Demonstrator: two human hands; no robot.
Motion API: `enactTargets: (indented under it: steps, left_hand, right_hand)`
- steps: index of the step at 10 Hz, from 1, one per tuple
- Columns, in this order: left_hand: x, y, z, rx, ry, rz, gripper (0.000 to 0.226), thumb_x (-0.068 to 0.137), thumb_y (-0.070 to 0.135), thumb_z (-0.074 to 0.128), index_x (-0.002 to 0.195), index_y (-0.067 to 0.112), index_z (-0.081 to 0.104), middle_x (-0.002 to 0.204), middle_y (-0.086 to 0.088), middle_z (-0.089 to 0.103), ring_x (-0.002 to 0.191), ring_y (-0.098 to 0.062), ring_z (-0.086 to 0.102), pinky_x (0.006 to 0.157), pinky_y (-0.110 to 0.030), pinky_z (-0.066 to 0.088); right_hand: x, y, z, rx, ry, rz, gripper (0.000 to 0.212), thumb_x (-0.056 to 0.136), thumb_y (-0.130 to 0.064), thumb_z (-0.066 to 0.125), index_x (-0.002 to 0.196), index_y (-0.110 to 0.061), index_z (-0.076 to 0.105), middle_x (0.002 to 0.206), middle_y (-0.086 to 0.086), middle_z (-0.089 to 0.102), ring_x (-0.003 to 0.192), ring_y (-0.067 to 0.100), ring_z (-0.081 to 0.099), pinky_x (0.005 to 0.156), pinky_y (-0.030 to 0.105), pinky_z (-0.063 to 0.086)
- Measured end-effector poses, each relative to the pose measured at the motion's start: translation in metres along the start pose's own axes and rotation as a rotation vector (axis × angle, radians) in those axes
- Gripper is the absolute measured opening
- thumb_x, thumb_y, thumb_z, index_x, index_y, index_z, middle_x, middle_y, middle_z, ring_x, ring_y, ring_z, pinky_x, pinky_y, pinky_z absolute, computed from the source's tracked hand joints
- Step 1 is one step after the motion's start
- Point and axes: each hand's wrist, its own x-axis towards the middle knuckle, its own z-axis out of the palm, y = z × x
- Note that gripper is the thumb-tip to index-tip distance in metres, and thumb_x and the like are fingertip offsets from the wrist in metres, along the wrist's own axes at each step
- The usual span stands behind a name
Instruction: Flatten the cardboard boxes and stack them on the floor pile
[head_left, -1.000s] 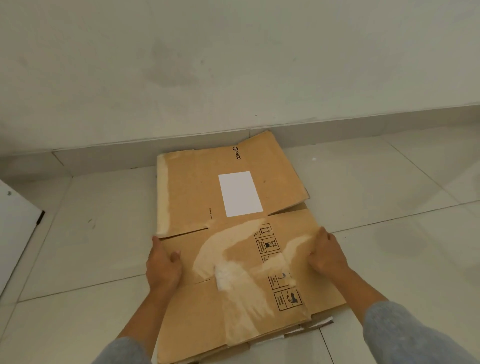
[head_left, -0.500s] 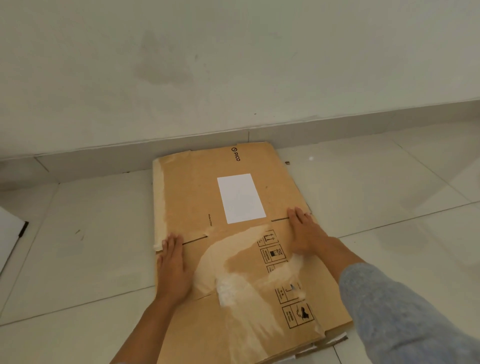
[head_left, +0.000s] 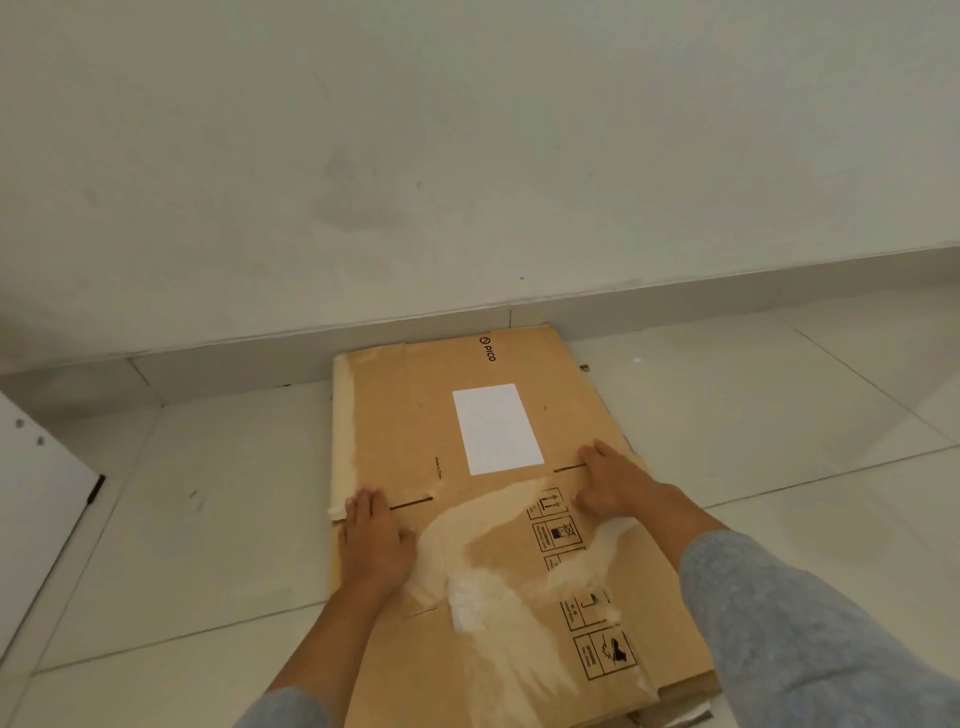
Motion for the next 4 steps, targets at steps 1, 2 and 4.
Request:
enactTargets:
  steps: [1, 2, 4]
  left_hand:
    - [-0.001, 0.010, -0.011, 0.016, 0.036, -0.014, 0.061, 0.088, 0.019, 0.048, 0.141, 0.002, 0.022, 0.152, -0.017, 0.023, 0.142, -0.034, 0.017, 0.116, -0.042, 0.020]
    - [-0.008, 0.024, -0.031, -0.002, 0.057, -0.012, 0.054, 0.087, 0.015, 0.050, 0.136, 0.001, 0.032, 0.144, -0.016, 0.036, 0.135, -0.032, 0.032, 0.110, -0.042, 0.031]
    - [-0.060, 0.102, -0.123, -0.179, 0.074, -0.040, 0.040, 0.090, 0.014, 0.050, 0.129, 0.002, 0.045, 0.136, -0.016, 0.045, 0.120, -0.031, 0.049, 0.097, -0.035, 0.041]
  right_hand:
    - [-0.005, -0.006, -0.009, 0.025, 0.019, -0.021, 0.069, 0.090, -0.021, 0.053, 0.148, -0.012, 0.017, 0.159, 0.004, 0.000, 0.145, 0.026, 0.013, 0.116, 0.041, 0.024]
    - [-0.019, -0.014, -0.027, 0.017, 0.061, -0.047, 0.070, 0.091, -0.018, 0.051, 0.149, -0.010, 0.013, 0.159, 0.006, 0.001, 0.145, 0.027, 0.016, 0.116, 0.041, 0.024]
    - [-0.088, -0.062, -0.129, 0.038, 0.296, -0.146, 0.036, 0.093, -0.015, 0.045, 0.128, -0.006, 0.047, 0.131, 0.010, 0.048, 0.116, 0.028, 0.051, 0.093, 0.039, 0.046]
